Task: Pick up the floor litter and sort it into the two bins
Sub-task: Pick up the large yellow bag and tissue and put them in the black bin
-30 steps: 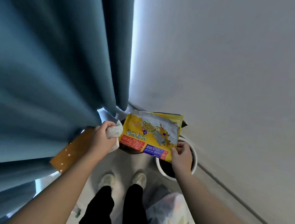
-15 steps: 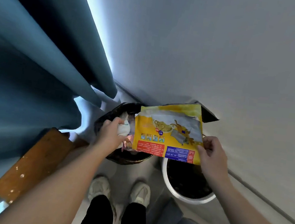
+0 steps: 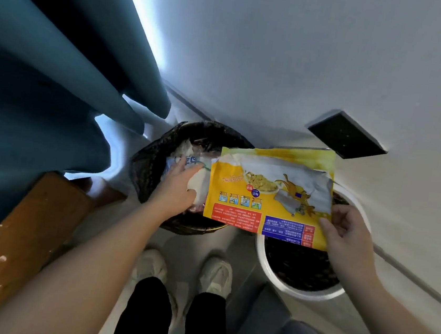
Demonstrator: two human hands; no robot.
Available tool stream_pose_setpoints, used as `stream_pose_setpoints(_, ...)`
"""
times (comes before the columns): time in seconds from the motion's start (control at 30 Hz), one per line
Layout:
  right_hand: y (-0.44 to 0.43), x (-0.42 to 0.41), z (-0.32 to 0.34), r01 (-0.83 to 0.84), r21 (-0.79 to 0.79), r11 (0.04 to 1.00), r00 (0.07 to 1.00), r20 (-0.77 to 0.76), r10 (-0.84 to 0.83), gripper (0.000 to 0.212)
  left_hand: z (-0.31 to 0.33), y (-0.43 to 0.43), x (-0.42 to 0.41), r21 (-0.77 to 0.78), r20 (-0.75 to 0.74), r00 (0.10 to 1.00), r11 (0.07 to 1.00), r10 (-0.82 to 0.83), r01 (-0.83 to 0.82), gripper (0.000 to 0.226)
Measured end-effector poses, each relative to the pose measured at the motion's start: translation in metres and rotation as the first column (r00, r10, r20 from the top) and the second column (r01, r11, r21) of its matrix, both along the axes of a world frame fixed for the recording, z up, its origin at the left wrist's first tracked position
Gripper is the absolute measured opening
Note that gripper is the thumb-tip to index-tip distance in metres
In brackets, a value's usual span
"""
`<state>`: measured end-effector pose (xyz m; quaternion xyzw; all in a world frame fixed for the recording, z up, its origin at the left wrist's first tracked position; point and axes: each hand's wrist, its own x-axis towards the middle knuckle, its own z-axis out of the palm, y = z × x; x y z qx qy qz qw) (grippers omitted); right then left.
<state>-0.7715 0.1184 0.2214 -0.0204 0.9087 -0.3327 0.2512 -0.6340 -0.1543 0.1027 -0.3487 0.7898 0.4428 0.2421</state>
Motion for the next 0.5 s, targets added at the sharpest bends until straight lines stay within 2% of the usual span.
stream_pose_setpoints(0.07, -0.017, 0.001, 0.01, 0.043, -0.052, 0.998, 0.999, 0.028, -0.042, 0.021, 0.023, -0.009, 0.008, 0.104, -0.038, 0.986, 0.982, 0.162, -0.158, 0.061)
stream_pose_setpoints(0.17, -0.04, 0.005, 0.019, 0.122, -0.134, 0.983, 0.982, 0.158, -0.101, 0.024, 0.056, -0.021, 0.013, 0.252, 0.037, 0.935, 0.902, 0.352, -0.35, 0.061)
stream_pose_setpoints(0.23, -0.055, 0.01, 0.018, 0.121, -0.149, 0.981, 0.971, 0.225, -0.085, 0.024, 0.07, -0.034, 0.016, 0.286, 0.067, 0.894, 0.85, 0.443, -0.442, 0.054)
stream_pose_setpoints(0.37, -0.087, 0.026, 0.0, 0.122, -0.177, 0.977, 0.942, 0.331, -0.057, 0.022, 0.091, -0.06, 0.028, 0.197, 0.004, 0.856, 0.838, 0.518, -0.508, 0.021)
stream_pose_setpoints(0.5, -0.113, 0.04, -0.037, 0.065, -0.079, 0.995, 0.933, 0.357, -0.032, 0.012, 0.081, -0.078, 0.043, 0.04, 0.007, 0.872, 0.871, 0.489, -0.489, 0.017)
